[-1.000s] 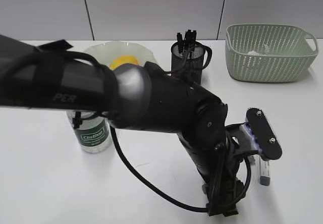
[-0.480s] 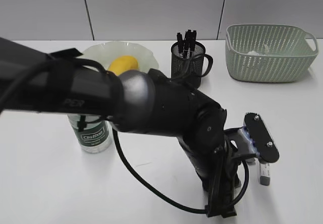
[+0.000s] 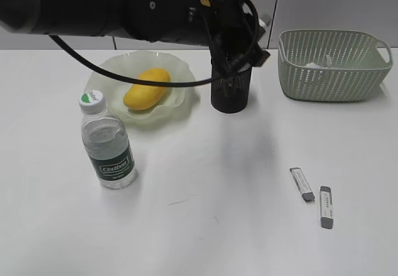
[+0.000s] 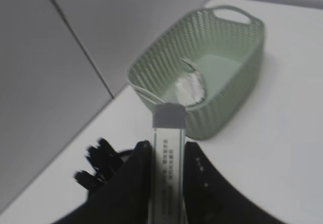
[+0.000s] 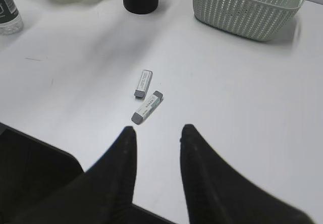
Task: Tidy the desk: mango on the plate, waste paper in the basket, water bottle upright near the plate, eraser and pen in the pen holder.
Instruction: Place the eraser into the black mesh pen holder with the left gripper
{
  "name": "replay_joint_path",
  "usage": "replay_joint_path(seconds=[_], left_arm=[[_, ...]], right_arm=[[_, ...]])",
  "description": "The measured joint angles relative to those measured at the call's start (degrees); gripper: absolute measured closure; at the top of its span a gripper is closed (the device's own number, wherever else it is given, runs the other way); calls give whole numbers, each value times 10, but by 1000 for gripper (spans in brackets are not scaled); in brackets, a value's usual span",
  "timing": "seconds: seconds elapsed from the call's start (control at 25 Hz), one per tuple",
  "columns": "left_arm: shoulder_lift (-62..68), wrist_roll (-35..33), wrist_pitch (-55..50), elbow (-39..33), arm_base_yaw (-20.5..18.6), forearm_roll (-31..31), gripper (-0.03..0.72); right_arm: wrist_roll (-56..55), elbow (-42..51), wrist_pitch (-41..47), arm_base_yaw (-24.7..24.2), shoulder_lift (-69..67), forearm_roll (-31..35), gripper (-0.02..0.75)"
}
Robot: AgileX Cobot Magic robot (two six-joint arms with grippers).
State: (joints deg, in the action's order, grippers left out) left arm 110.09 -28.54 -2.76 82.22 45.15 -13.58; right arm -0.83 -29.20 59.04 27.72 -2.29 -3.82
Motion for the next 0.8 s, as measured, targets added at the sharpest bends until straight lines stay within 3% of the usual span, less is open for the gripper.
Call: replay_joint_path(seconds=[0.24, 0.8], left_arm=[[50, 1, 138, 8, -26, 39, 546], [166, 1, 162, 95, -43, 46, 546]], right_arm=[[1, 0, 0, 0, 0, 0, 491], [0, 0, 0, 0, 0, 0, 492]])
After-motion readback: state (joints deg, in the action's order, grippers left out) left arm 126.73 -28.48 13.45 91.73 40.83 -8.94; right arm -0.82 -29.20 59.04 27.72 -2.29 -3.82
